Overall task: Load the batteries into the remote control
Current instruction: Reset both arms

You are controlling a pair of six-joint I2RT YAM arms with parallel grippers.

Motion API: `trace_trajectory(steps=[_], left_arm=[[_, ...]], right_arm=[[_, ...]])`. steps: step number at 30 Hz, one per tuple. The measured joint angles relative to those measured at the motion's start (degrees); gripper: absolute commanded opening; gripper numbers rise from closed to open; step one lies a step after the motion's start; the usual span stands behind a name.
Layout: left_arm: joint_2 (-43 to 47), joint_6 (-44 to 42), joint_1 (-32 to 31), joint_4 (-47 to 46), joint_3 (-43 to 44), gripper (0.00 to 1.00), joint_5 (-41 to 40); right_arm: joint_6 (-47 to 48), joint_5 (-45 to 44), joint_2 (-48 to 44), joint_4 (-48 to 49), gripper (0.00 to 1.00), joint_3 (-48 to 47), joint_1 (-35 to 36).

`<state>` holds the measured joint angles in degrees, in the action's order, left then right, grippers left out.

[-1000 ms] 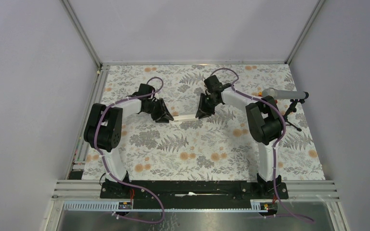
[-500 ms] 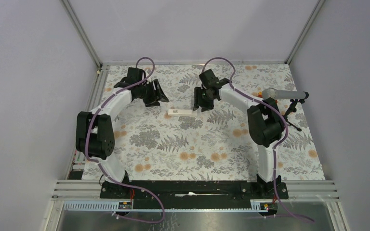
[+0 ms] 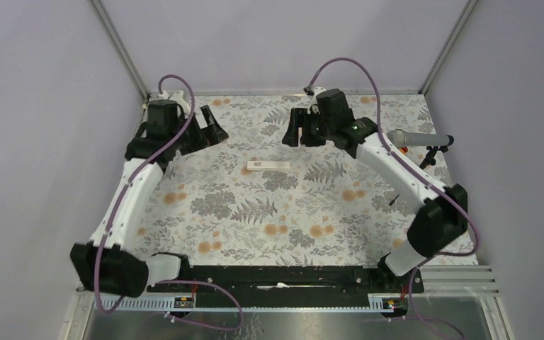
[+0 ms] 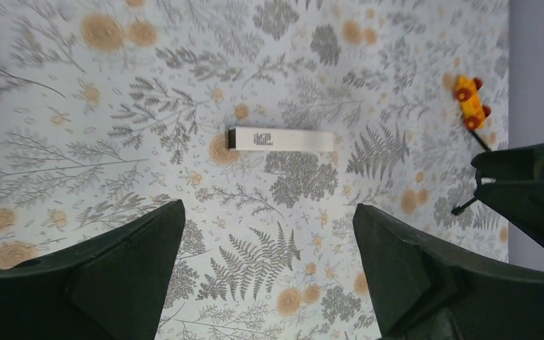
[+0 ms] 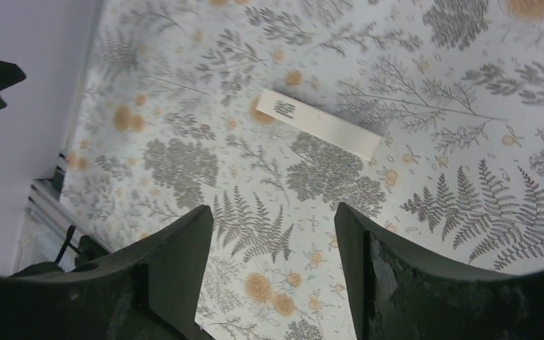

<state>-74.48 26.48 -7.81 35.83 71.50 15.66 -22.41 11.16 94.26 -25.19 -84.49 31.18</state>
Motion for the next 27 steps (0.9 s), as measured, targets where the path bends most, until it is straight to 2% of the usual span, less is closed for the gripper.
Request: trace_trajectory(steps=[5, 13, 21, 27], left_arm=[[12.26, 0.11, -0.11, 2.73, 0.0, 0.99, -6.25], [25.73, -0.17, -0.11, 7.39, 0.0, 0.99, -17.29], [33.24, -2.19, -0.11, 11.37, 0.5, 0.99, -21.03], [38.45, -3.28, -0.11, 11.69, 1.92, 0.99, -22.73]], right_arm=[[1.97, 0.48, -13.77, 4.66, 0.99, 7.23, 2.03], [5.38, -2.95, -31.65, 8.48, 1.0, 12.55, 2.32], [8.04, -12.59, -46.38, 12.63, 1.0, 12.61, 2.32], [9.14, -19.54, -53.48, 12.79, 1.0, 12.61, 2.32]])
